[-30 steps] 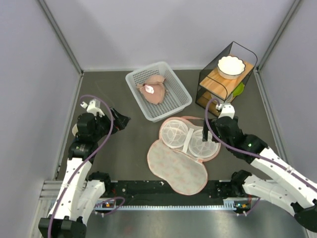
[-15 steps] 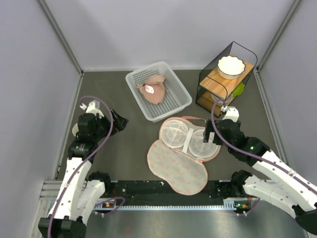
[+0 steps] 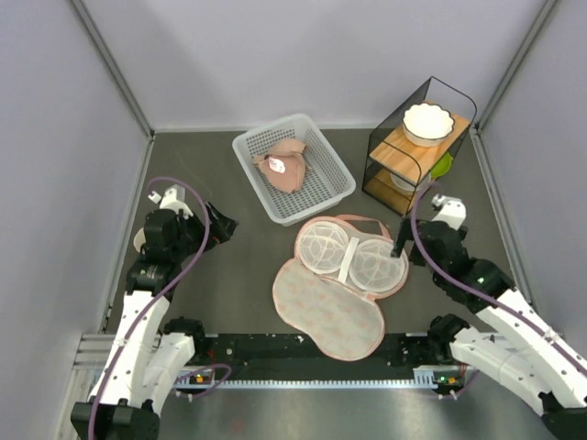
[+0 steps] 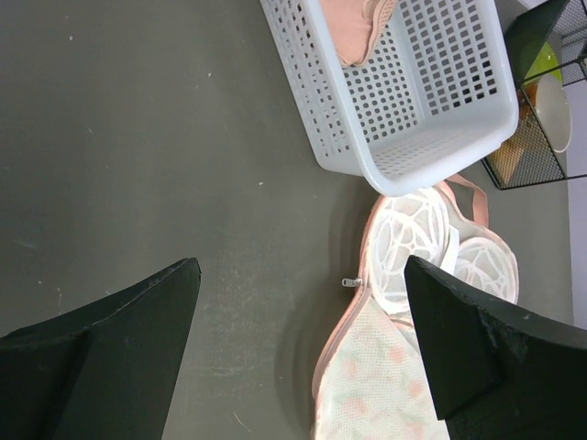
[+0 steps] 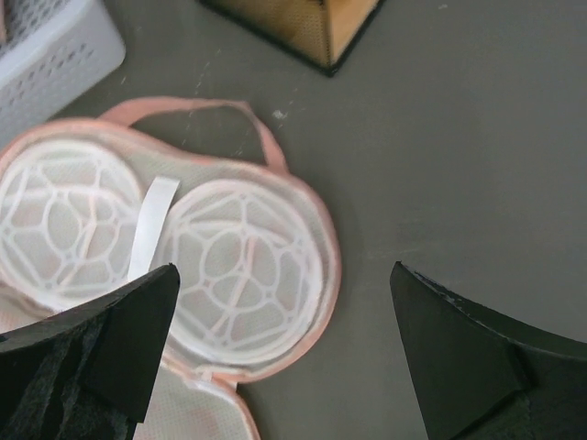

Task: Unzip the laundry bag and remove the bra

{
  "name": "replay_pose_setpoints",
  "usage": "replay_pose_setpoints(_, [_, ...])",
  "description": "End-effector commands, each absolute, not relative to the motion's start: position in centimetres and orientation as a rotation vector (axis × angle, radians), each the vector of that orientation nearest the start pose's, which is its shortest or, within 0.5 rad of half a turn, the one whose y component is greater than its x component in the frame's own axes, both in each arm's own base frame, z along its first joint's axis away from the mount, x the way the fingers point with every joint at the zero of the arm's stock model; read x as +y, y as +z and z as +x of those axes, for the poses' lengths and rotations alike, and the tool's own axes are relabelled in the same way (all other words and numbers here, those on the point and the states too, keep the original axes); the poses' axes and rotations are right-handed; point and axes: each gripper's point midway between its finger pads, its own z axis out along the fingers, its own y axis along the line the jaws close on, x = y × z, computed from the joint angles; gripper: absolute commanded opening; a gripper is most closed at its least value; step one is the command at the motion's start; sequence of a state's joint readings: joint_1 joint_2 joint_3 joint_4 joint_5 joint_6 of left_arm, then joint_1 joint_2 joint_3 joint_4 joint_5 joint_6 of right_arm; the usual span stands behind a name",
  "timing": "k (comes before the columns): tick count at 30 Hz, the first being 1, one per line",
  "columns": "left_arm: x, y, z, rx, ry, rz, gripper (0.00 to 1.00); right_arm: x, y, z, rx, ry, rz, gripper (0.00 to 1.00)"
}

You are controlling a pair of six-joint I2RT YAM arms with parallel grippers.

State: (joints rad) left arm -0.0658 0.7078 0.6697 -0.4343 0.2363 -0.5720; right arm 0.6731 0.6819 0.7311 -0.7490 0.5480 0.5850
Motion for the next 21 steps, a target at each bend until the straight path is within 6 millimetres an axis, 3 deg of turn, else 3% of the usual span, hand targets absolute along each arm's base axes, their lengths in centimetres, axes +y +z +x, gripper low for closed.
replay_pose_setpoints(1, [-8.5,22.3,26.4,1.999,-0.664,-0.302,0.99,4.7,19.4,22.0,2.076,0.057,0.284,0.99])
replay_pose_setpoints(5, [-8.8,22.5,26.6,2.0,-0.68,-0.293,0.99,3.5,19.6,22.5,2.082,0.012,0.314,0.99])
replay_pose_setpoints(21, [-8.8,22.1,26.5,2.031,-0.677,-0.297,0.99,4.2,19.5,22.6,2.072,0.08,0.336,0.99])
